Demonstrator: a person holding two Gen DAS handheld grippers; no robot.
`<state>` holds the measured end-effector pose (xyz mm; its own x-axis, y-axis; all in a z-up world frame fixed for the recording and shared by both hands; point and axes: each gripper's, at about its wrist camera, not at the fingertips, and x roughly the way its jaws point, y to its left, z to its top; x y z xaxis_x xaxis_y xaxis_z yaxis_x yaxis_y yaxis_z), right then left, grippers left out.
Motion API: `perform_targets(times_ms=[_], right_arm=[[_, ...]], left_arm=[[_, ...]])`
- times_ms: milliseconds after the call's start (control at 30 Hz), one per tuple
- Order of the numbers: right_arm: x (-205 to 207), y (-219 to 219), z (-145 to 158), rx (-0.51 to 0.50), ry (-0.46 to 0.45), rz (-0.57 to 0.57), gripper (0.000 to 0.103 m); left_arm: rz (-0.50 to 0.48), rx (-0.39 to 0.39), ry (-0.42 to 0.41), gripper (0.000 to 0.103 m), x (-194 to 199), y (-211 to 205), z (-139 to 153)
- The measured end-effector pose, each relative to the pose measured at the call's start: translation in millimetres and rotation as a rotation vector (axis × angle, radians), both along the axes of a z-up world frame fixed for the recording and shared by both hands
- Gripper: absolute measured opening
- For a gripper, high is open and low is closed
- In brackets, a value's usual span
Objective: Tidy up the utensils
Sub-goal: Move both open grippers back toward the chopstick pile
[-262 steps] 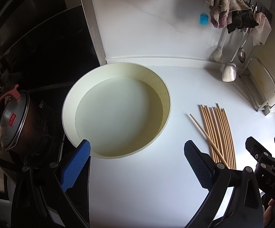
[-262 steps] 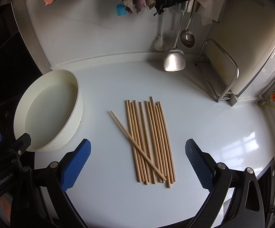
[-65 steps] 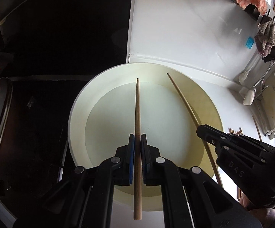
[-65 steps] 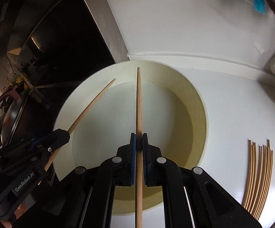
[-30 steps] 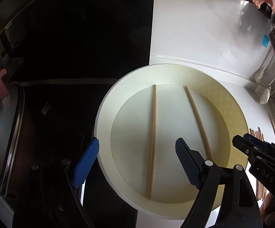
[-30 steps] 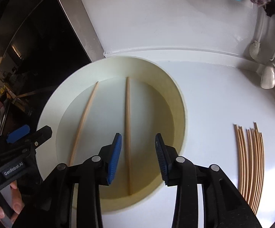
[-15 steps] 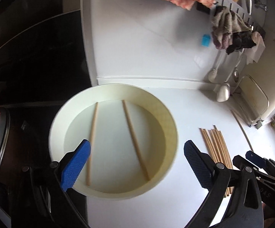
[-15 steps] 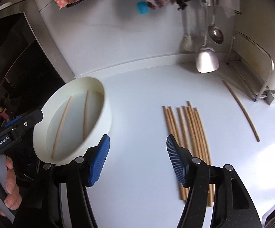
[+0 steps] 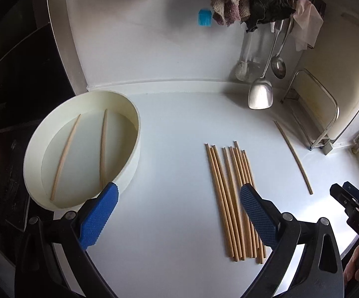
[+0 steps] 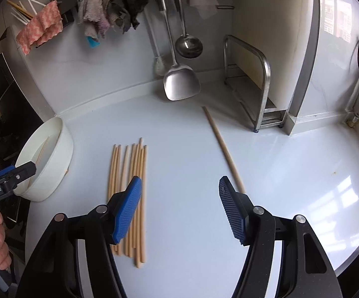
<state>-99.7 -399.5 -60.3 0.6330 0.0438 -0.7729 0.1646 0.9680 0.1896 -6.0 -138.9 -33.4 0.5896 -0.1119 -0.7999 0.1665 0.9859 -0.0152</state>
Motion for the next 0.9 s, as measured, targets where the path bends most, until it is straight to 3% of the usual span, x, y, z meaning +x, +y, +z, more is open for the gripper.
perform_targets(times_ms=[167,300,500,700,900], right_arm=[[16.1,-38.6,-25.2,0.013,0.032,-0.019,0.062],[26.5,-43.9,-46.8,-0.024,0.037,-0.018,0.062],[43.8,-47.8,-74.6,0.004,0.033,-0.024,0.062],[54.3,-47.0,-82.4,0.001,-0.003,-0.031,0.062],[58.8,-47.5,-80.4,0.001,-0.012,-0.041,0.062]], left_arm=[[0.014,0.056,0.025,0.097,-7.6,-18.2,-19.3],[0.021,0.075,0.037,0.097,-0.5,-24.7,-46.1],[0.053,0.092,0.050,0.097,16.7,-34.0,-86.1],[0.049,0.087,0.105,0.097,26.3,-35.1,-122.7],[0.041,0.087,0.141,0.097,31.5,-37.5,-137.4]])
